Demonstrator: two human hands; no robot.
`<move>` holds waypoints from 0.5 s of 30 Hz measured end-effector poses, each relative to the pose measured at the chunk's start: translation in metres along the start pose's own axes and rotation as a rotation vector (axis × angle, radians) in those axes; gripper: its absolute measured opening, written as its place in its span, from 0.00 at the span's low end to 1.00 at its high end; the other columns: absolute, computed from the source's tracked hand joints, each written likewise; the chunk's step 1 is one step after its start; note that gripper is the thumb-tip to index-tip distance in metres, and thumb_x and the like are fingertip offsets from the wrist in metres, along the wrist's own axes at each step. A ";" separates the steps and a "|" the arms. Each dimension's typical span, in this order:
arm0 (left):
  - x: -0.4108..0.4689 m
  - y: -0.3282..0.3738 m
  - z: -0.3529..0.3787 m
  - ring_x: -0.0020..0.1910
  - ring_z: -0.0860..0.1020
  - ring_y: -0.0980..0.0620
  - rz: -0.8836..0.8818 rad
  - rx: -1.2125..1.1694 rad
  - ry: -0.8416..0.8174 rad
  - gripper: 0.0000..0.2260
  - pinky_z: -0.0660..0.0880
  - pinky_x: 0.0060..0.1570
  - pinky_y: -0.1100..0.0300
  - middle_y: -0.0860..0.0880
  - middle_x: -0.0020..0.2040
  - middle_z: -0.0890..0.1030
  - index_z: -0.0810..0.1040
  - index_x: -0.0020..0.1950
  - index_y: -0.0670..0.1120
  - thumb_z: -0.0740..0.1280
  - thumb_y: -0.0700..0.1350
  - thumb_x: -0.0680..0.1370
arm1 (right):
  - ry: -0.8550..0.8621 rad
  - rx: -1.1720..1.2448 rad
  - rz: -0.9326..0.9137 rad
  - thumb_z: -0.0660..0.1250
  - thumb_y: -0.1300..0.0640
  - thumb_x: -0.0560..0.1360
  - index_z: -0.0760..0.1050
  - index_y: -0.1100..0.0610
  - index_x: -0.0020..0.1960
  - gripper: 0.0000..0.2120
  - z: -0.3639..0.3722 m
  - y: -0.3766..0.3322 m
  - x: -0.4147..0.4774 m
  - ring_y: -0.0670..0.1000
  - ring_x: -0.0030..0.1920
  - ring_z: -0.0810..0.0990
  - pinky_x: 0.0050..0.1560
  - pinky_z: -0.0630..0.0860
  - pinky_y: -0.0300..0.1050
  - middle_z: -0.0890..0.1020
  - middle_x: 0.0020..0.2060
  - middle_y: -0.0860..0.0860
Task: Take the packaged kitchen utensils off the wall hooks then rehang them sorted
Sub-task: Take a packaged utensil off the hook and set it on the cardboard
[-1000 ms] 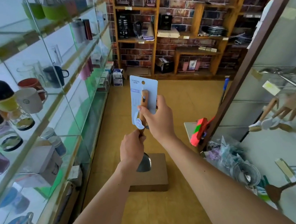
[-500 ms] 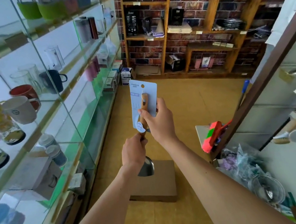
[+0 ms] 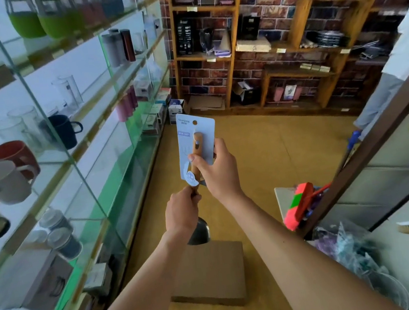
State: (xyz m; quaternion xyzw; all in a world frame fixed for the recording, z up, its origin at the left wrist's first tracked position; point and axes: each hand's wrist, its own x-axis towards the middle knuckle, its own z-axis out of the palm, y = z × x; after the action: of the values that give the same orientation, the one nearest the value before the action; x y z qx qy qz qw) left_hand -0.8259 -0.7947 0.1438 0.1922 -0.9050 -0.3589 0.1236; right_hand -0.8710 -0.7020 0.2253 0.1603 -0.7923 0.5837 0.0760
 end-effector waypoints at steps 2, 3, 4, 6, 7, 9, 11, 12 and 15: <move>0.023 0.006 0.002 0.38 0.78 0.48 0.012 -0.003 -0.001 0.04 0.70 0.37 0.55 0.51 0.37 0.80 0.79 0.48 0.47 0.64 0.43 0.80 | 0.004 -0.006 -0.007 0.73 0.51 0.75 0.69 0.53 0.51 0.13 0.000 0.000 0.021 0.47 0.46 0.83 0.39 0.83 0.53 0.82 0.48 0.48; 0.035 0.009 0.003 0.38 0.78 0.48 0.020 0.000 -0.003 0.05 0.71 0.37 0.55 0.51 0.38 0.80 0.79 0.47 0.47 0.64 0.44 0.80 | 0.007 -0.011 -0.013 0.73 0.52 0.75 0.69 0.53 0.51 0.13 0.000 0.000 0.032 0.47 0.47 0.83 0.39 0.83 0.52 0.82 0.49 0.49; 0.047 0.012 0.004 0.38 0.78 0.48 0.025 0.000 -0.004 0.05 0.71 0.37 0.55 0.51 0.38 0.81 0.79 0.47 0.47 0.64 0.44 0.81 | 0.008 -0.016 -0.016 0.73 0.52 0.76 0.69 0.53 0.51 0.13 0.002 0.001 0.043 0.47 0.47 0.83 0.39 0.83 0.51 0.82 0.49 0.49; 0.071 0.014 0.006 0.39 0.78 0.47 0.024 -0.006 -0.012 0.05 0.73 0.38 0.53 0.50 0.39 0.81 0.79 0.48 0.46 0.64 0.44 0.81 | 0.011 -0.024 -0.017 0.73 0.52 0.75 0.70 0.53 0.51 0.13 0.007 0.004 0.066 0.46 0.46 0.83 0.39 0.82 0.48 0.83 0.48 0.48; 0.083 0.014 0.008 0.39 0.79 0.47 0.023 -0.009 -0.019 0.05 0.75 0.39 0.52 0.50 0.39 0.82 0.79 0.48 0.46 0.64 0.44 0.81 | 0.016 -0.030 -0.018 0.73 0.52 0.75 0.70 0.54 0.52 0.13 0.011 0.006 0.077 0.46 0.46 0.83 0.39 0.82 0.46 0.83 0.48 0.48; 0.107 0.011 0.012 0.38 0.79 0.47 0.024 -0.013 -0.033 0.05 0.76 0.40 0.51 0.50 0.39 0.81 0.79 0.47 0.46 0.64 0.44 0.80 | 0.027 -0.039 -0.017 0.73 0.53 0.75 0.70 0.55 0.52 0.13 0.019 0.013 0.099 0.46 0.46 0.83 0.38 0.79 0.40 0.83 0.49 0.49; 0.131 0.006 0.016 0.37 0.79 0.48 0.029 -0.011 -0.047 0.05 0.77 0.40 0.50 0.50 0.38 0.81 0.78 0.46 0.46 0.64 0.44 0.81 | 0.027 -0.038 -0.006 0.73 0.53 0.76 0.70 0.55 0.52 0.13 0.028 0.020 0.119 0.46 0.47 0.83 0.36 0.76 0.33 0.83 0.50 0.50; 0.142 0.003 0.019 0.38 0.79 0.48 0.030 -0.008 -0.053 0.05 0.76 0.40 0.51 0.50 0.38 0.81 0.78 0.47 0.46 0.64 0.44 0.81 | 0.029 -0.032 0.002 0.73 0.53 0.76 0.70 0.56 0.53 0.13 0.032 0.024 0.129 0.46 0.47 0.83 0.35 0.75 0.32 0.83 0.51 0.50; 0.176 -0.003 0.026 0.39 0.79 0.47 0.037 -0.009 -0.060 0.05 0.75 0.39 0.52 0.50 0.40 0.82 0.79 0.48 0.46 0.65 0.45 0.80 | 0.047 -0.029 0.012 0.73 0.53 0.76 0.71 0.56 0.53 0.13 0.044 0.037 0.155 0.45 0.47 0.83 0.37 0.77 0.34 0.83 0.50 0.49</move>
State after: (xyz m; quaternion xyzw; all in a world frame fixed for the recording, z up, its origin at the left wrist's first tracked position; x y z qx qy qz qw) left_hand -0.9921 -0.8583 0.1381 0.1638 -0.9101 -0.3662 0.1037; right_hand -1.0256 -0.7594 0.2259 0.1409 -0.7997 0.5762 0.0933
